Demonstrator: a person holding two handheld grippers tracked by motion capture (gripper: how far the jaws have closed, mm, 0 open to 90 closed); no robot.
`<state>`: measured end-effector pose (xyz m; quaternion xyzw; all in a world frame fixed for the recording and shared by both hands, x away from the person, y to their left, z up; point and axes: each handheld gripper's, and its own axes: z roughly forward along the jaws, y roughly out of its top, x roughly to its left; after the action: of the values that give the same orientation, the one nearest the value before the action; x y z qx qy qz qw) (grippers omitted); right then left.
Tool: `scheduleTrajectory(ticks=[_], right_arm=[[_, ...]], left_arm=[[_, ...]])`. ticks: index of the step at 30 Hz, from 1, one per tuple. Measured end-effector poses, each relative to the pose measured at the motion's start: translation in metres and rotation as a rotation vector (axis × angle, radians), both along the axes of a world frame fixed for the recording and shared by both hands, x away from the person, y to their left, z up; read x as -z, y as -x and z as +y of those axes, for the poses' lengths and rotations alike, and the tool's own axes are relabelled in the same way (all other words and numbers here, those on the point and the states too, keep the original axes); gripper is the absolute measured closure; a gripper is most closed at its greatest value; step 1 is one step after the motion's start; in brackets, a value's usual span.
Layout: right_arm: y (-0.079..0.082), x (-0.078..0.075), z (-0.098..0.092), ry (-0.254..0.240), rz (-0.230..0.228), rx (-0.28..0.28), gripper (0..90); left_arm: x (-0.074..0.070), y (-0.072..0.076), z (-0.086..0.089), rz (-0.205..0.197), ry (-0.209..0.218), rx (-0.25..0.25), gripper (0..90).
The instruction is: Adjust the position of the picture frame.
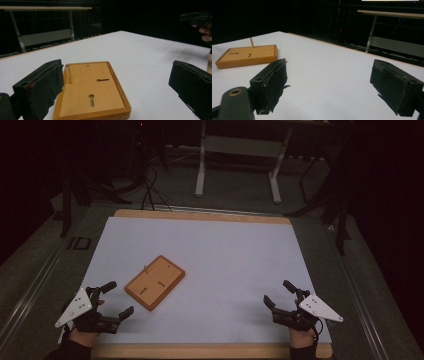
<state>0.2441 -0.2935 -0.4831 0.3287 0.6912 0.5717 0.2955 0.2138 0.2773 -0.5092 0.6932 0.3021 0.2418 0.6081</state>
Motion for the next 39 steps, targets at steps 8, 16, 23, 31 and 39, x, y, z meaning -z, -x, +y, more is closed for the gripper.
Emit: scheduleTrajectory(ticks=[8,16,23,31,39], right_arm=[[-0.002,0.001,0.002,0.007,0.014,-0.002,13.7],[-0.001,0.001,0.005,0.008,0.014,-0.002,13.7],[-0.001,0.0,0.011,0.006,0.013,-0.028,13.7],[0.0,-0.001,0.015,-0.004,0.001,-0.044,13.4],[0.0,-0.003,0.016,-0.013,-0.015,-0.051,13.1]], left_arm=[[-0.003,0.003,-0.005,0.02,-0.063,0.009,0.2],[-0.006,-0.001,-0.005,0.053,-0.02,0.021,1.4],[-0.016,-0.023,-0.007,0.086,0.004,0.016,1.6],[-0.021,-0.044,-0.014,0.083,-0.014,-0.002,2.8],[-0.012,-0.064,-0.021,0.112,-0.022,-0.018,4.7]])
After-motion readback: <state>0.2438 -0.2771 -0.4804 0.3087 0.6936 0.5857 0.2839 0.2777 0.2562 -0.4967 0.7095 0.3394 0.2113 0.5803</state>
